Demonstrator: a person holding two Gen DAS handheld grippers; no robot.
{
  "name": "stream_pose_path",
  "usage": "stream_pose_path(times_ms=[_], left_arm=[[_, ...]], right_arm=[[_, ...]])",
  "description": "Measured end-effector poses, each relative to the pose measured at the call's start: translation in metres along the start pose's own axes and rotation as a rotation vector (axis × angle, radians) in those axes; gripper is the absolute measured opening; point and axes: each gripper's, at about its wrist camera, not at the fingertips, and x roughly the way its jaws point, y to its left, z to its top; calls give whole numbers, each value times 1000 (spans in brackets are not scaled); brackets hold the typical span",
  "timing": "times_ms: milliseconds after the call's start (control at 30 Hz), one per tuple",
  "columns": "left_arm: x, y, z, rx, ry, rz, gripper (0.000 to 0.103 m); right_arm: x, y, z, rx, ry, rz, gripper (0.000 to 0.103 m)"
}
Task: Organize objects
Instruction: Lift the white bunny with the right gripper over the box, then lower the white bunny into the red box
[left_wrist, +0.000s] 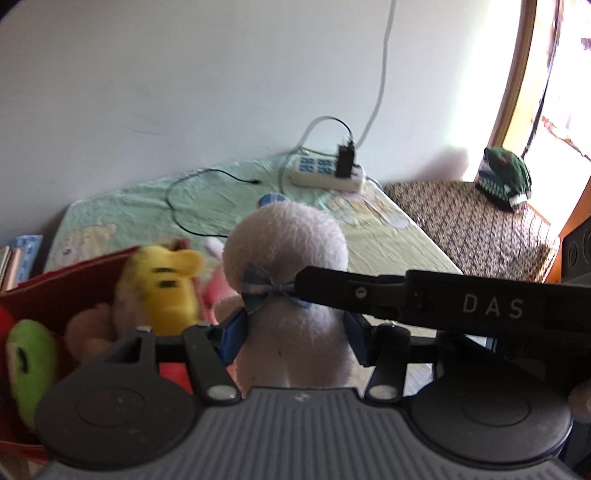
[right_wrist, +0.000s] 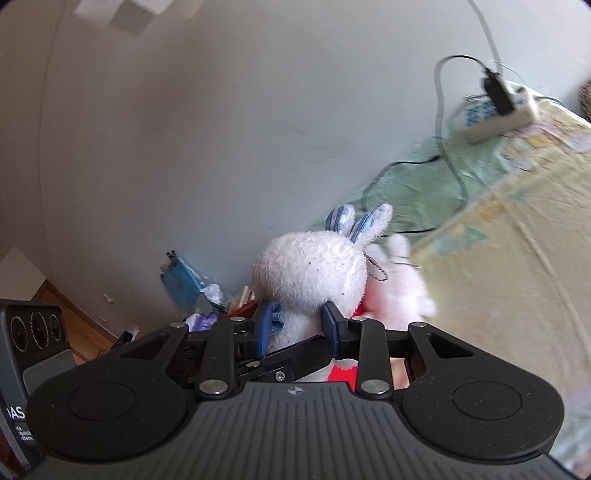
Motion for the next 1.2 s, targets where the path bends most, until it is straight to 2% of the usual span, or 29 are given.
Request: stream_pose_path(times_ms=[200,467,833,1000,1200], left_arm=[[-26,42,-5,-34,-68,22,54],[-43,94,-25,-89,-86,92,54],[-37,160,-63,-212,-1,167,54],[-29,172,-70,-238,29,159,54],[-14,179,-76,-225,69,191,54]], right_arm=[[27,35,-8,-48,-8,42,34],[74,69,-28,-101,54,91,34],[141,101,-60,-218,204,113,34],[154,108,-69,-253,228,91,34],[168,109,-73,-270,262,103,33]])
